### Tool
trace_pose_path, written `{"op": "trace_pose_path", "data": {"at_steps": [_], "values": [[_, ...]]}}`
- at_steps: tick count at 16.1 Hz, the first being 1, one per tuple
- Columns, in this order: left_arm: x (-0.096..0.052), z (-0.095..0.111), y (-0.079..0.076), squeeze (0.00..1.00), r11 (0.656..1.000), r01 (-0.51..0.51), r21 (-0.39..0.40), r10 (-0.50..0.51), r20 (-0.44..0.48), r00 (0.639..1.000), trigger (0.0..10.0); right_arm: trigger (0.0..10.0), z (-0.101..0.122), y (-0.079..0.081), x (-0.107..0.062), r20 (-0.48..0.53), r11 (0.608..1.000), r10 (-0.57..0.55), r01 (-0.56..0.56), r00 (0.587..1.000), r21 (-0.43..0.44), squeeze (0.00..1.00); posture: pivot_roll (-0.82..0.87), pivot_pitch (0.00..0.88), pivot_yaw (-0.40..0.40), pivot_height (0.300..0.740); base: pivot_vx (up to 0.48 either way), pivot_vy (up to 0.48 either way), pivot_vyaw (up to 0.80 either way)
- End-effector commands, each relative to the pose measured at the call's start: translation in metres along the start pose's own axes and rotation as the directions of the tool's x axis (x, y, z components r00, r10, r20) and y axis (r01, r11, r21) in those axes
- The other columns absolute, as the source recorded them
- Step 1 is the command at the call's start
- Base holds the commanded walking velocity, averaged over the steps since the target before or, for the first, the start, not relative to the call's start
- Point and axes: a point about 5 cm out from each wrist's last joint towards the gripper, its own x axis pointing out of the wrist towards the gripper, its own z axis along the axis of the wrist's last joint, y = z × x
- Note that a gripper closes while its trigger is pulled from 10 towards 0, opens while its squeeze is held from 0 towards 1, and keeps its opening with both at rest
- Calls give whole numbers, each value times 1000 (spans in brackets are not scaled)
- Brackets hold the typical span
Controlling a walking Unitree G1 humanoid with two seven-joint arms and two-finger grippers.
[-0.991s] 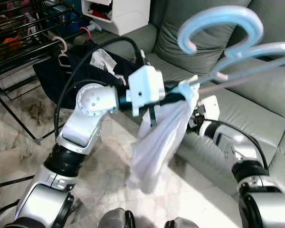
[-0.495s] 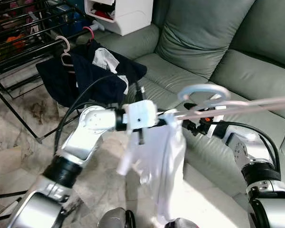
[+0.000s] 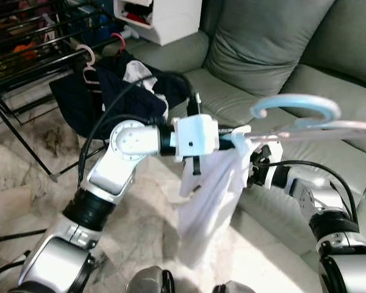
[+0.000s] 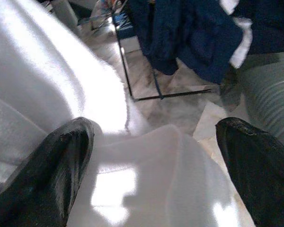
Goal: Hang hanger
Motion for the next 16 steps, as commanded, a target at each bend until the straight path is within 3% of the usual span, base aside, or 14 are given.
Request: {"op": "trace_pose_path", "data": {"at_steps": [1, 3, 4, 8, 11, 14, 16], "values": [[-3, 5, 6, 0, 999, -6, 53, 5, 5, 1000, 3020, 10000, 11, -6, -3, 38, 999, -33, 33, 999, -10, 0, -12, 12, 4, 740, 0, 0, 0], [-13, -20, 3, 0, 998, -37, 45, 41, -101, 994, 3961, 10000, 23, -15, -12, 132, 980, -169, 181, 977, -80, 0, -20, 15, 7, 740, 0, 0, 0], [-18, -29, 1, 0, 998, -49, 49, 55, -138, 989, 4196, 10000, 25, -14, -17, 169, 978, -179, 193, 969, -75, 0, -26, 17, 9, 740, 0, 0, 0], [-11, -21, 6, 0, 995, -69, 72, 74, -80, 994, 4235, 10000, -1, -1, -24, 117, 992, -112, 117, 987, -36, 0, -35, 19, 18, 740, 0, 0, 0], [-9, -22, 10, 0, 992, -67, 104, 75, -78, 994, 4706, 10000, 0, 5, -21, 132, 996, -77, 81, 988, -25, 0, -34, 14, 18, 740, 0, 0, 0], [-6, -6, 11, 0, 993, -57, 103, 58, -5, 998, 3412, 10000, 2, -3, -17, 109, 991, -121, 127, 987, -45, 0, -29, 13, 15, 740, 0, 0, 0], [-2, 7, 7, 0, 993, -18, 116, 13, 45, 999, 2902, 10000, 3, -11, -13, 42, 972, -207, 210, 978, -105, 0, -19, 10, 10, 740, 0, 0, 0]]}}
